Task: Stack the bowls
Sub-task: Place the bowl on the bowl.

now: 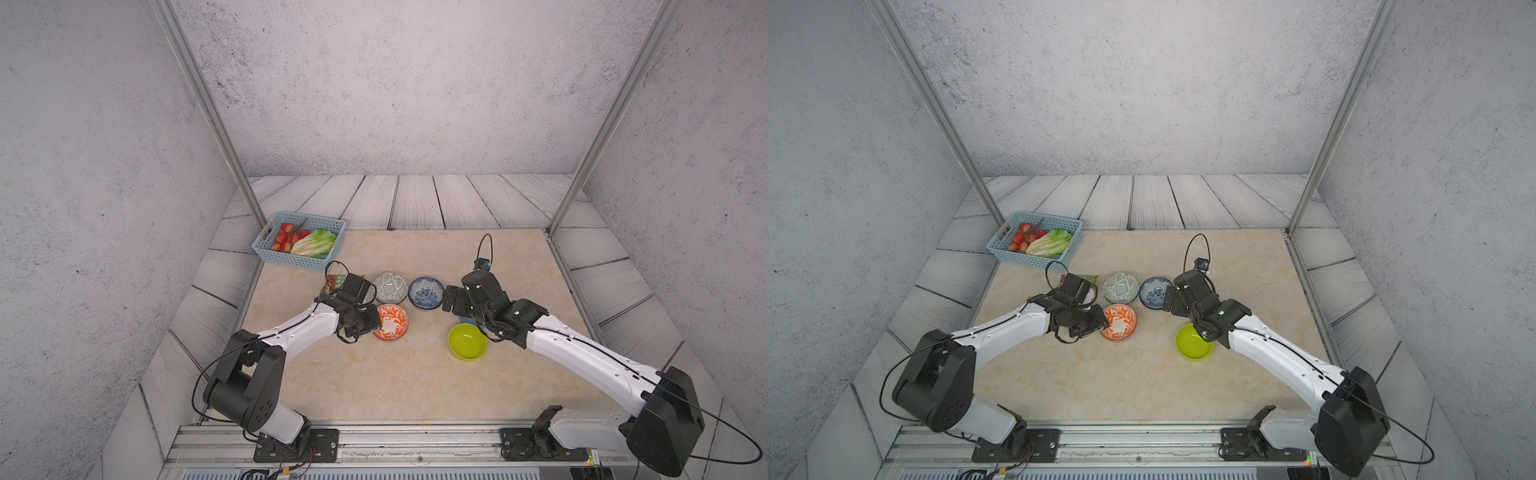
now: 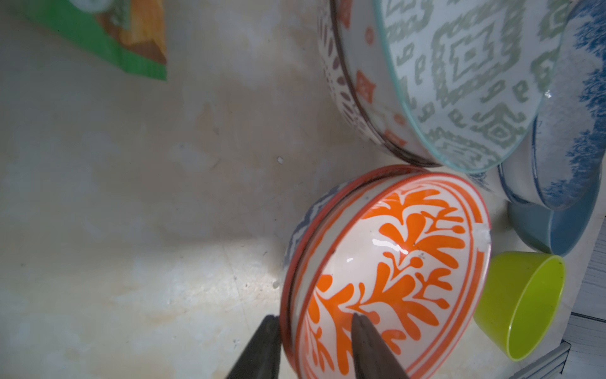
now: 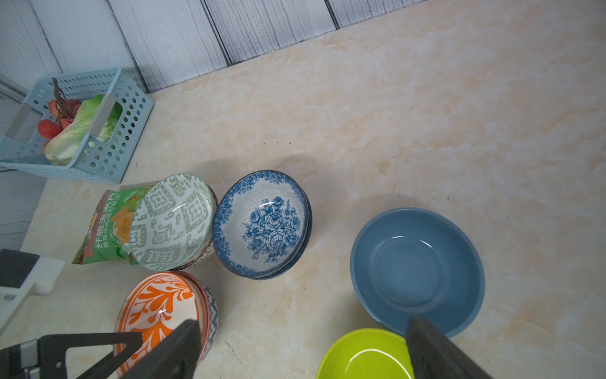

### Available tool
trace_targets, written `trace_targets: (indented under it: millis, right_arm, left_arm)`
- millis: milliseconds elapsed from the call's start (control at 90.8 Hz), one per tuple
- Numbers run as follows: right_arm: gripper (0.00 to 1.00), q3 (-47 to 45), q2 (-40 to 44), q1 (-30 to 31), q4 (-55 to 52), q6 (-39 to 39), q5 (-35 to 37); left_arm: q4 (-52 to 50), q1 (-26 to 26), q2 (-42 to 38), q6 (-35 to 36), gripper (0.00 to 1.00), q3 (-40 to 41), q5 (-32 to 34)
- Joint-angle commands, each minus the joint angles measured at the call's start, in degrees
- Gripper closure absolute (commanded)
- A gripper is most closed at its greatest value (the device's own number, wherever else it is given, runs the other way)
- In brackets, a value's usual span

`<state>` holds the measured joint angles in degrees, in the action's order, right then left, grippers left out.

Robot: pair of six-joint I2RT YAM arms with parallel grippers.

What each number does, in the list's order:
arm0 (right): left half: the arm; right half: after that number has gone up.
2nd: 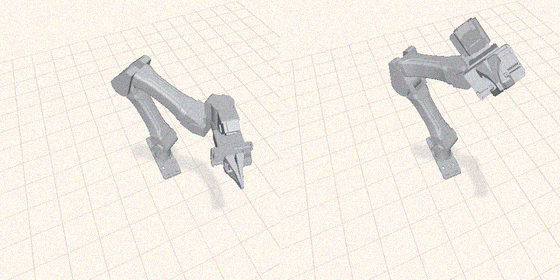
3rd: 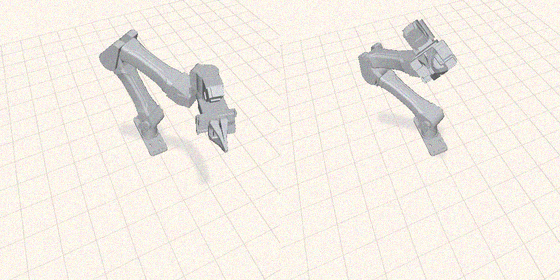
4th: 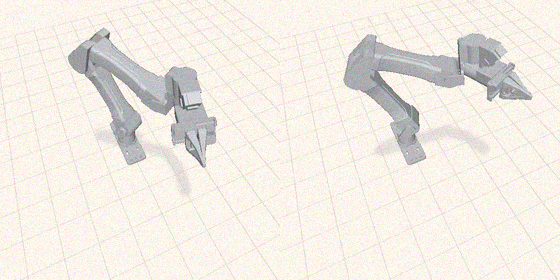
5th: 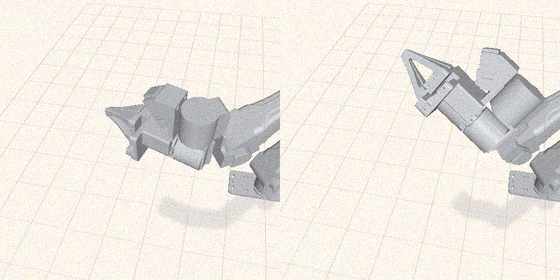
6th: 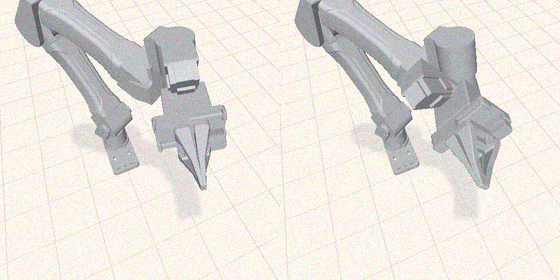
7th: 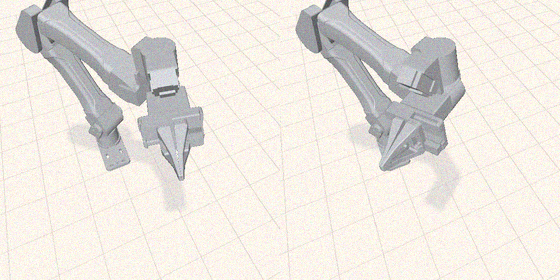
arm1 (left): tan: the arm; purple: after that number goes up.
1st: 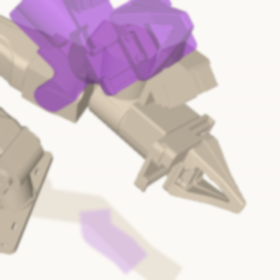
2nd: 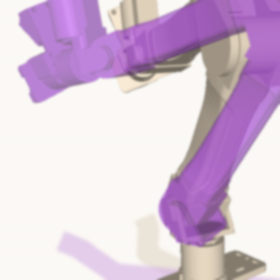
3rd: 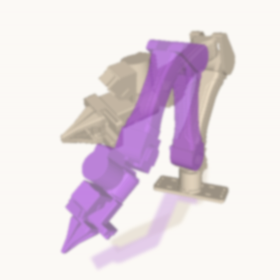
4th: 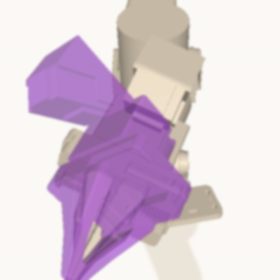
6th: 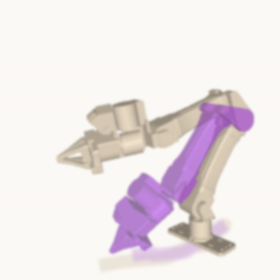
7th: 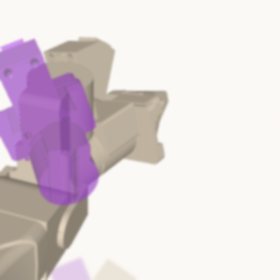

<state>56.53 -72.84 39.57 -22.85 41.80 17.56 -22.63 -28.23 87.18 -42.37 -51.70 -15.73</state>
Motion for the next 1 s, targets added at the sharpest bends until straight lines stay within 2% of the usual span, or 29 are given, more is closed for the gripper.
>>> trace_targets:
  millis: [0,209,440,605,650,705,727,991]
  right_arm:
    - [0.01,-0.27,-0.37,0.14,0.0,-0.32,-0.16]
    - [0.01,-0.62,-0.25,0.11,-0.44,0.35,0.63]
    - [0.01,-1.72,1.02,0.02,-1.41,1.64,3.2]
    - [0.01,-0.11,1.98,-0.62,-10.85,3.69,3.27]
    - [0.01,0.33,2.6,-1.04,-14.02,4.27,3.39]
    - [0.01,-0.05,3.71,-1.73,-17.96,5.1,3.21]
    - [0.01,-0.36,4.4,-2.1,-19.32,5.39,2.88]
    - [0.01,-10.7,13.96,-5.91,-24.04,11.34,-8.07]
  left_arm:
    - [1.36,0.28,0.29,0.97,0.6,0.4,-0.98]
    - [-0.71,0.36,-1.89,0.67,0.57,0.82,0.82]
    - [-2.13,0.45,-10.46,-0.44,0.34,4.46,3.99]
    - [-2.71,0.54,-16.86,-1.06,0.25,6.58,5.12]
    - [-2.48,0.61,-18.26,-1.4,0.19,7.12,5.43]
    - [-2.48,0.63,-20.04,-1.82,0.03,7.77,5.87]
    - [-2.5,0.63,-20.62,-2.01,0.0,7.98,6.14]
    - [-0.87,1.54,-28.49,-5.3,0.0,12.38,8.84]
